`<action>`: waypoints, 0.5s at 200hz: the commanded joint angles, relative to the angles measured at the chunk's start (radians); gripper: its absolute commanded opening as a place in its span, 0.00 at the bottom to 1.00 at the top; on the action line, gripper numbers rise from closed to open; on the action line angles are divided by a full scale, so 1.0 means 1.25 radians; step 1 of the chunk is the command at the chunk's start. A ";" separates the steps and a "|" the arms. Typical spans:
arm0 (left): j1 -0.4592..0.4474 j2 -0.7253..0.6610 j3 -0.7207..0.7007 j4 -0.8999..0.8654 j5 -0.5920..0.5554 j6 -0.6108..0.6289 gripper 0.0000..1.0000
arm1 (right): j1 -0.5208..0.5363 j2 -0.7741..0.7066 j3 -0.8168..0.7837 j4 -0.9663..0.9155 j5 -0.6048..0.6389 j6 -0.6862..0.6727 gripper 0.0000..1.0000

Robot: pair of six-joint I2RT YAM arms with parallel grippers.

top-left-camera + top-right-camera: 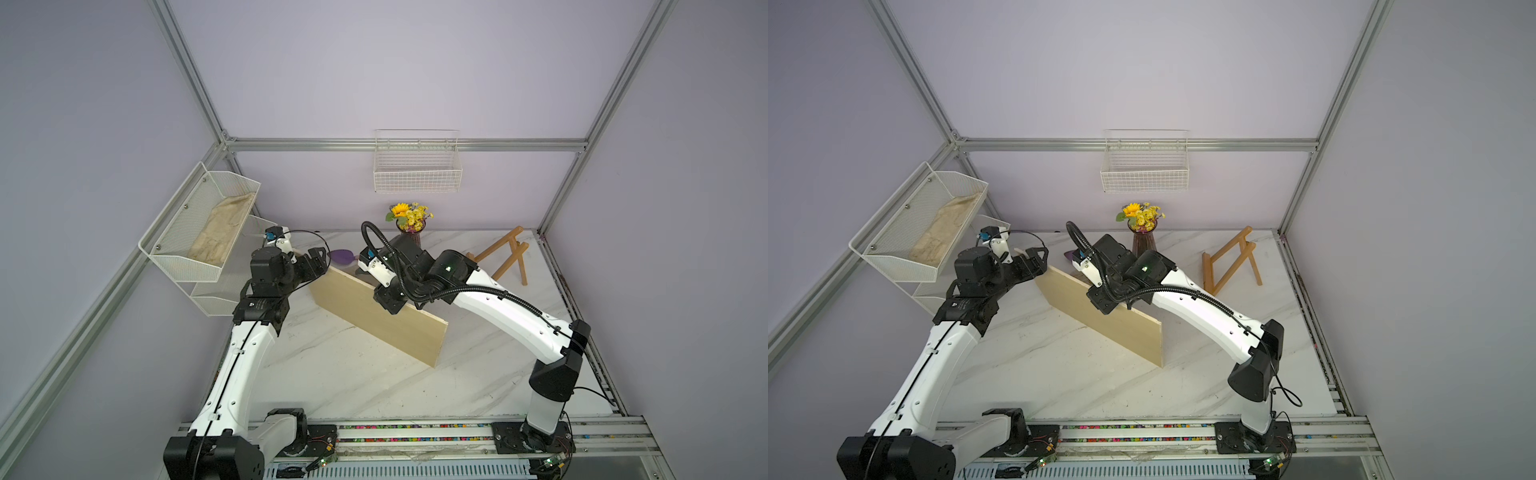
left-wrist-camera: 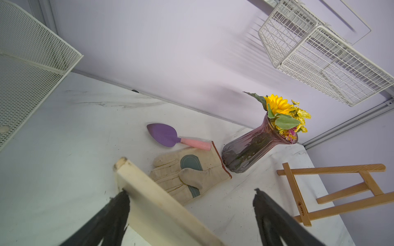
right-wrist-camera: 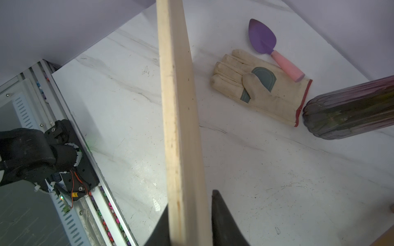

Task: Assemble the easel
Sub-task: Pick up the drawing board from the center of the board.

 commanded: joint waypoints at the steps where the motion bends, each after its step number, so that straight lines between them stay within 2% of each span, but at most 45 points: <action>1: -0.012 -0.001 -0.036 -0.077 -0.001 0.021 0.90 | 0.004 0.020 0.029 -0.053 0.055 0.041 0.25; 25: -0.013 0.000 -0.031 -0.077 -0.001 0.024 0.91 | 0.003 0.001 0.018 -0.025 0.087 0.060 0.18; 59: -0.015 -0.003 -0.019 -0.076 0.001 0.023 0.92 | 0.003 -0.020 0.009 0.006 0.068 0.066 0.09; 79: -0.019 -0.007 -0.009 -0.076 0.007 0.019 0.94 | 0.003 -0.028 0.006 0.019 0.048 0.077 0.00; 100: -0.022 -0.015 0.007 -0.077 0.016 0.016 0.97 | 0.003 -0.049 -0.015 0.046 0.048 0.085 0.00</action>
